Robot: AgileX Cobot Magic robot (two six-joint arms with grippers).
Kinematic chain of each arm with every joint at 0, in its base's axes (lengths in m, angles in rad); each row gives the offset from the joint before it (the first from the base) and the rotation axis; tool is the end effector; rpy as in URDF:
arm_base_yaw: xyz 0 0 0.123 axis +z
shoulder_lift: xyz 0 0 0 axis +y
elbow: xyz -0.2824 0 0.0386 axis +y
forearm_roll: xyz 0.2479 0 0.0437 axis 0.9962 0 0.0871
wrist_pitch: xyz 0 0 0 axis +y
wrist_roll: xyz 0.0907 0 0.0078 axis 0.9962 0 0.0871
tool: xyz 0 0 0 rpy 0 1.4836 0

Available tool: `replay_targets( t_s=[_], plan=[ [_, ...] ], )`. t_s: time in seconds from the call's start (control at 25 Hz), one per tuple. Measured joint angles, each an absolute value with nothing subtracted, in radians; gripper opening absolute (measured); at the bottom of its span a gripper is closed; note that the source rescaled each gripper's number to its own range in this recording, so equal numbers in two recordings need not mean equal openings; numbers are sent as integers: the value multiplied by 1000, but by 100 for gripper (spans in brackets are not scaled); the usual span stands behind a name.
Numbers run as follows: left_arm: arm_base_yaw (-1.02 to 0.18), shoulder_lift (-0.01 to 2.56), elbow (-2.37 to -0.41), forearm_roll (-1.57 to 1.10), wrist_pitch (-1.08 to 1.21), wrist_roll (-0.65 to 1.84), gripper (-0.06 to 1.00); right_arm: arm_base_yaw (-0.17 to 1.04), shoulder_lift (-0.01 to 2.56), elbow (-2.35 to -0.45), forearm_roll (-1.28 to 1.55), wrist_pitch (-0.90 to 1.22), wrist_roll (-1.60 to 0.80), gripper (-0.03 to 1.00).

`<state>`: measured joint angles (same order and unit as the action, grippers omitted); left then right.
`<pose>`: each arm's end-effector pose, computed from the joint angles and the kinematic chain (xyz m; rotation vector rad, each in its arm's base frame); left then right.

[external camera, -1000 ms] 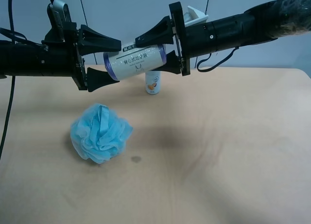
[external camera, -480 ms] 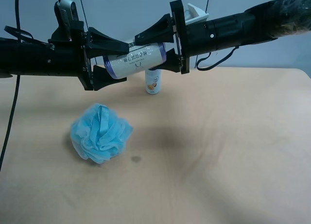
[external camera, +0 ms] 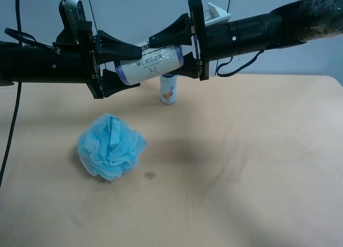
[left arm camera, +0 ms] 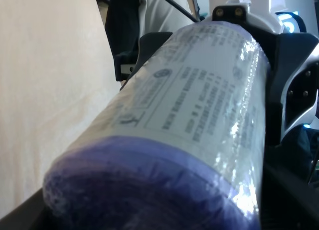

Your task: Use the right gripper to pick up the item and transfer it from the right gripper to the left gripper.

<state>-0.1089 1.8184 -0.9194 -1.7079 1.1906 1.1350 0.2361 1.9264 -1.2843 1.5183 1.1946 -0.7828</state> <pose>0.3156 -0.1188 0.2040 0.0845 2.1663 -1.7277 0.3547 0.1724 0.2395 -0.2437 2.3051 1.7984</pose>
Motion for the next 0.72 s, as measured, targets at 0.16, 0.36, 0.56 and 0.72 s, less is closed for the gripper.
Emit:
replay_targets(
  t_s=[0.16,0.36,0.56,0.72],
  plan=[
    [-109,1818,-919,-1708,1192,1137,16,236,1926,-1284,1517,1195,-783,0],
    [-109,1818,-919,-1708,1192,1137,15,236,1926,-1284,1515,1195,-783,0],
    [-110,1818,-919,-1708,1192,1134,10,236,1924,-1286,1498,1195,-776,22],
    [-111,1818,-919,-1708,1187,1128,5,236,1916,-1286,1461,1195,-787,58]
  ],
)
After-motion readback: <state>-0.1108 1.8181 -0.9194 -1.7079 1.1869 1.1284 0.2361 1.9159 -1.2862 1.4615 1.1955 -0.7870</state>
